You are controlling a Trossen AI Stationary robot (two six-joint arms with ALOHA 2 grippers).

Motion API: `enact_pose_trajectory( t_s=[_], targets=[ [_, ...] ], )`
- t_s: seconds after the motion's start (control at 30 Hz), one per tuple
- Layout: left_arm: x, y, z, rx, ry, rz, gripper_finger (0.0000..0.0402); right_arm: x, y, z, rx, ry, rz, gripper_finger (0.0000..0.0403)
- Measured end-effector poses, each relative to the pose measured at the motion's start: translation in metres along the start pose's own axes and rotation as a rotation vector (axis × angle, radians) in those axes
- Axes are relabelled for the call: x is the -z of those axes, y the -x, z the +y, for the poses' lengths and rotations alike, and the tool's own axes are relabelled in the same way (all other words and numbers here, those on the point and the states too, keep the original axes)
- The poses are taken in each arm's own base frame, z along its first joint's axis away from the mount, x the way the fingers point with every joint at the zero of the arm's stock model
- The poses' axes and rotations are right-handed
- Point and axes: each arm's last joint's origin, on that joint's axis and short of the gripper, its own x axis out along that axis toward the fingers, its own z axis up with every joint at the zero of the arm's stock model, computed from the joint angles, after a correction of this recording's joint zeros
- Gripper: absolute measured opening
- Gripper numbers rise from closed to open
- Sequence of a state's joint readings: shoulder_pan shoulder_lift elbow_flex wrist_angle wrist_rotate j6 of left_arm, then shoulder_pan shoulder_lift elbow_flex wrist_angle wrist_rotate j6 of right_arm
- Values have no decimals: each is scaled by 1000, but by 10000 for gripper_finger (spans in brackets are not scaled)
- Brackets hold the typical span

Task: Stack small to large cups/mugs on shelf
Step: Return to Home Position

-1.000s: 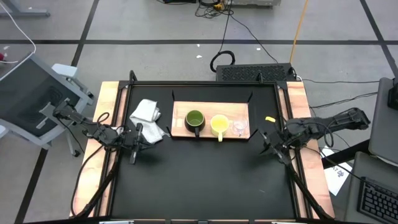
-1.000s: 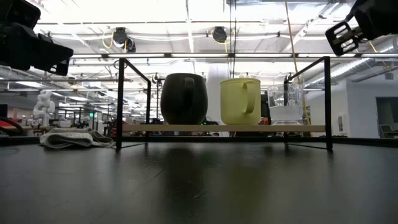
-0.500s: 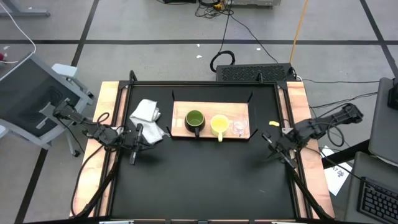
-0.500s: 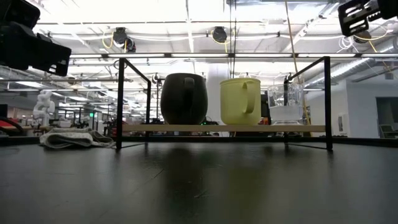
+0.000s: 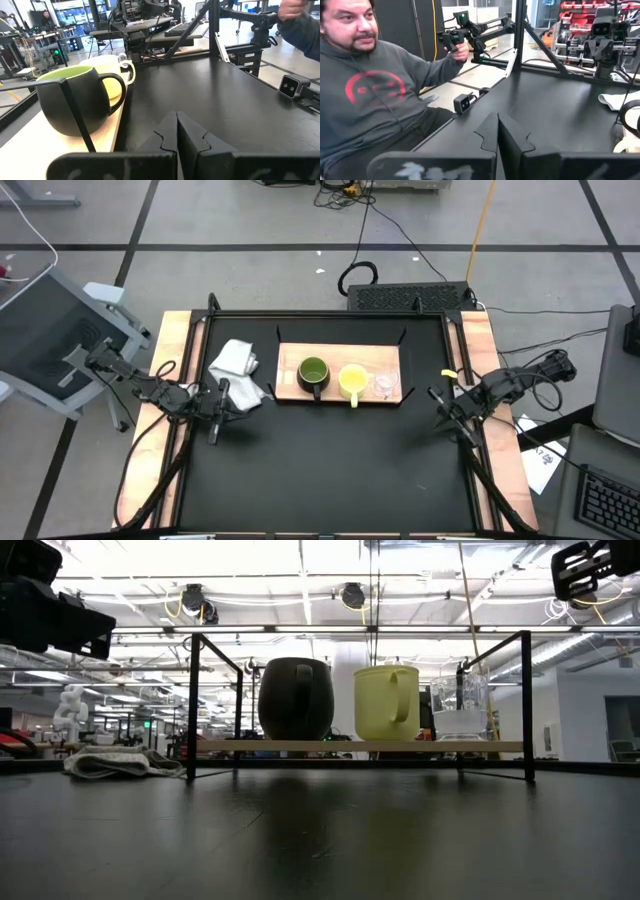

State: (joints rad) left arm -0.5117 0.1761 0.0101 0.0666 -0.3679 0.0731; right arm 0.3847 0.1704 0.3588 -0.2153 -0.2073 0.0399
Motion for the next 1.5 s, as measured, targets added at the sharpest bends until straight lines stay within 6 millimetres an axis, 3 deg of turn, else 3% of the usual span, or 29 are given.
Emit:
enact_pose_trajectory(
  t_s=[0.67,0.97,1.2,1.5],
  targets=[
    [-2,0,0,-1,85,-17,19,1,2,0,3,18,0,0],
    [-6,0,0,-1,106,-60,3,-2,-1,0,2,40,-13,0],
    [-6,0,0,-1,106,-61,26,-3,-2,0,-7,61,-27,0],
    [-6,0,0,-1,106,-61,31,-8,-3,1,-7,191,-85,0]
  ],
)
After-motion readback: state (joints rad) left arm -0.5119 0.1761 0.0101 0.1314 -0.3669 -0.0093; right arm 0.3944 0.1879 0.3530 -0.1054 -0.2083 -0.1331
